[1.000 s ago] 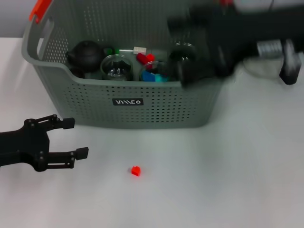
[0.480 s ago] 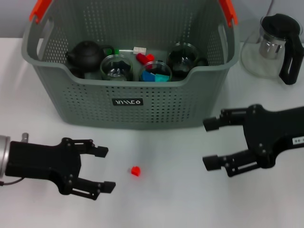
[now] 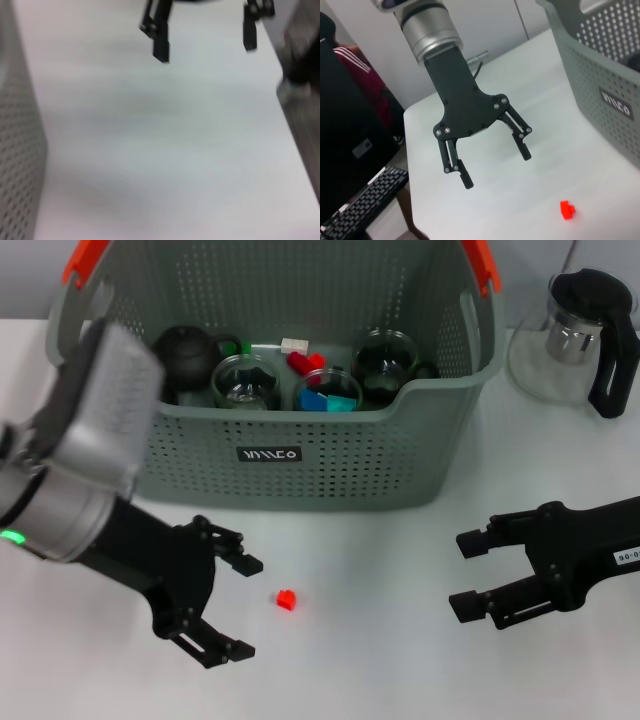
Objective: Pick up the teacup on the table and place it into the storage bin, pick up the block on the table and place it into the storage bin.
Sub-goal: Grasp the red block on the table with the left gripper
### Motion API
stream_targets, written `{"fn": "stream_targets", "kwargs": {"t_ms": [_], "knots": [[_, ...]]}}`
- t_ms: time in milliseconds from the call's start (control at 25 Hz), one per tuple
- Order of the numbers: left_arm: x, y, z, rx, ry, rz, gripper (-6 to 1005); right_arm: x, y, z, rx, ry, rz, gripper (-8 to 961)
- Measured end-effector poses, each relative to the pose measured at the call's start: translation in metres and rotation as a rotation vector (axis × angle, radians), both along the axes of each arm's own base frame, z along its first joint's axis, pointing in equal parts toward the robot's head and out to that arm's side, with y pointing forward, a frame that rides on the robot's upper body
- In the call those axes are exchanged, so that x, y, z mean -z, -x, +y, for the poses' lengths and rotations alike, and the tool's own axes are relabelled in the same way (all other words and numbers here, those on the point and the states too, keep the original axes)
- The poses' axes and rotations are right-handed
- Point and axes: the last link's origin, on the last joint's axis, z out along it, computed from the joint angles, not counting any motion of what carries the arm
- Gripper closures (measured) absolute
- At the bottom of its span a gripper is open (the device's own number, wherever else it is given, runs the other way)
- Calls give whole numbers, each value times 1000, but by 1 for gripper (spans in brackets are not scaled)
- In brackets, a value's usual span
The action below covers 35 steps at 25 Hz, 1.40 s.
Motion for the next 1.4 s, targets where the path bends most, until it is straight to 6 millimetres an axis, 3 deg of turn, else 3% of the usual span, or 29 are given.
{"fn": "stream_targets", "kwargs": {"t_ms": [200,480,1080,1320,1400], "knots": [[19,-27,13,174,66,162,99,4,-1,4,48,30,-32,22],[42,-50,27,334,67,254,99,7,2,8,63,21,-22,22],[84,-47,34,443,92,354,99,15,5,11,78,33,-8,22],[91,-46,38,434,93,366,146,16,4,11,79,34,-9,22],[92,-45,39,430,92,368,211,16,3,11,79,33,-10,22]]}}
